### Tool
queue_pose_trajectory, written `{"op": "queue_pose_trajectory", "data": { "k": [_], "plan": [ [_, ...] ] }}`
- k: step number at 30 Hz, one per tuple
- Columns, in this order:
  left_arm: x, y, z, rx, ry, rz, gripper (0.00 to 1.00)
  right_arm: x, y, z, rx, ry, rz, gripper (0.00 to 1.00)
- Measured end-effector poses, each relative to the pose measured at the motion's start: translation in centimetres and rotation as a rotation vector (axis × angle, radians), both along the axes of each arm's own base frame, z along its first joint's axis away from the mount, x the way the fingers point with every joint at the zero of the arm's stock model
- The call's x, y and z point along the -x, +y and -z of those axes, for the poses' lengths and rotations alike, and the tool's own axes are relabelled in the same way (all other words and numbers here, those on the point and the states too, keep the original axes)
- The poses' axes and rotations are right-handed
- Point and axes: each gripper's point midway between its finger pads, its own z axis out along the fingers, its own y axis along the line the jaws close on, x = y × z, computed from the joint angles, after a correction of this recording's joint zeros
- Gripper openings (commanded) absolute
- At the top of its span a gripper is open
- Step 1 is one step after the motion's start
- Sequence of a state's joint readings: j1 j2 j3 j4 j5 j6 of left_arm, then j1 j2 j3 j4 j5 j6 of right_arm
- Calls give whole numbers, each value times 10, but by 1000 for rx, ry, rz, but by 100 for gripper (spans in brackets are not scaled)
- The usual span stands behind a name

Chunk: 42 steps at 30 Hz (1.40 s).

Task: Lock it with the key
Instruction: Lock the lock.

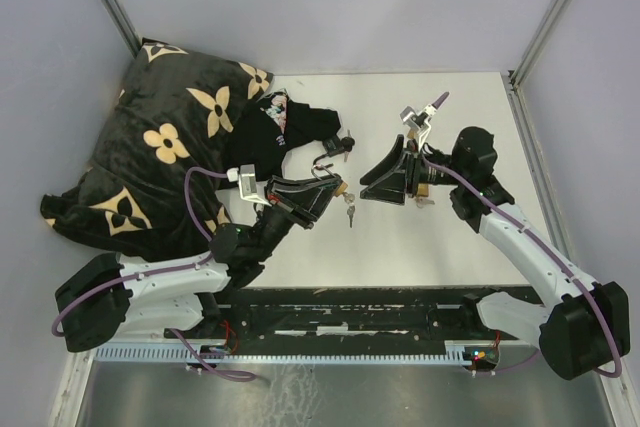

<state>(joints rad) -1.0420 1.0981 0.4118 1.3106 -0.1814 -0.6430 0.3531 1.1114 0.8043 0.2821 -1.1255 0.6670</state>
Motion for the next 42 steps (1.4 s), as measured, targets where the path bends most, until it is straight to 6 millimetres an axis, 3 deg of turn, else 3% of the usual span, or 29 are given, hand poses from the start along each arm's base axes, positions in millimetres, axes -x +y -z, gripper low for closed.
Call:
{"op": "queue_pose_trajectory", "data": {
  "k": [7,16,22,33,42],
  "plan": [
    [-2,-6,8,-20,10,4,3,12,1,-15,-47,-24,-62,68],
    [-7,-23,29,-81,28,29,3,30,12,-15,-48,-25,-136,63],
    [-5,-21,23,-57,14,29,3,42,18,-3,-18,-17,-184,51],
    [-3,-17,15,-34,0,30,3,43,19,3,-1,-15,-194,6],
    [0,-3,13,-40,-18,-17,3,44,22,3,1,-15,-203,2]
  ]
}}
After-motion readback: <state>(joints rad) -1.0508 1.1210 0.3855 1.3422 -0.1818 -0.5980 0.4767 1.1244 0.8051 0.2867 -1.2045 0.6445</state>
